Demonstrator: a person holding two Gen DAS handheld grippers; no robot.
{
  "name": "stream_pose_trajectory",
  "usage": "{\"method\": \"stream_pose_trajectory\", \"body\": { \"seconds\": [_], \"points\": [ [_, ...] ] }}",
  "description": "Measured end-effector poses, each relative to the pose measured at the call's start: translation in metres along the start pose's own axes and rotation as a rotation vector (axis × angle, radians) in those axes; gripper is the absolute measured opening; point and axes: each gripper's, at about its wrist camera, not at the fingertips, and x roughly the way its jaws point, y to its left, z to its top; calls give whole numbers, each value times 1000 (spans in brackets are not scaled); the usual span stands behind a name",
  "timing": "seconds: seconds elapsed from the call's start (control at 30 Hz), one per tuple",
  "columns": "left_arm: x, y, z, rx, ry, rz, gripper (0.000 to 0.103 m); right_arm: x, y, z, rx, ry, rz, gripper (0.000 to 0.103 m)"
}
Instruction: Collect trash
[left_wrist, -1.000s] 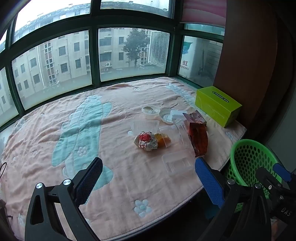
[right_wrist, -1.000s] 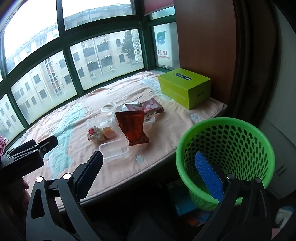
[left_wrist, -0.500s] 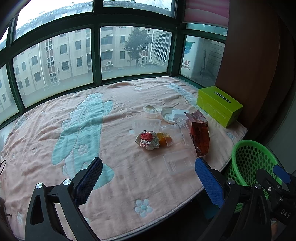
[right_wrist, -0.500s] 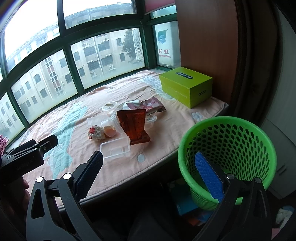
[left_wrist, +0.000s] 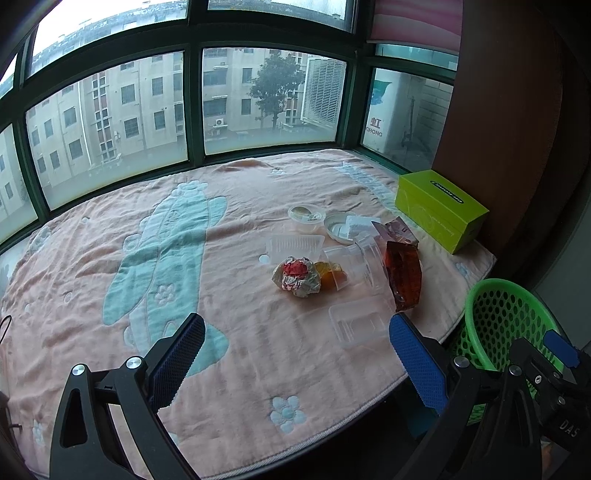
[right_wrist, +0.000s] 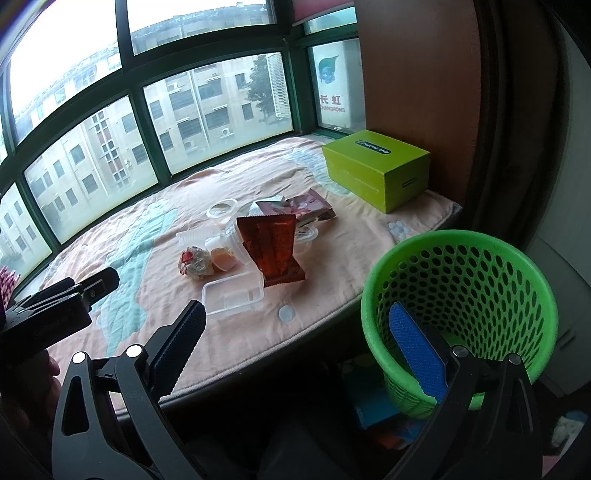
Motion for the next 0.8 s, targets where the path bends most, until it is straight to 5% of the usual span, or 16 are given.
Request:
{"method": "stream_pose_trajectory", "body": {
  "seconds": [0.8],
  "points": [
    [3, 6, 2, 2, 6, 1, 97, 12, -2, 5, 2, 14, 8, 98]
  ]
}}
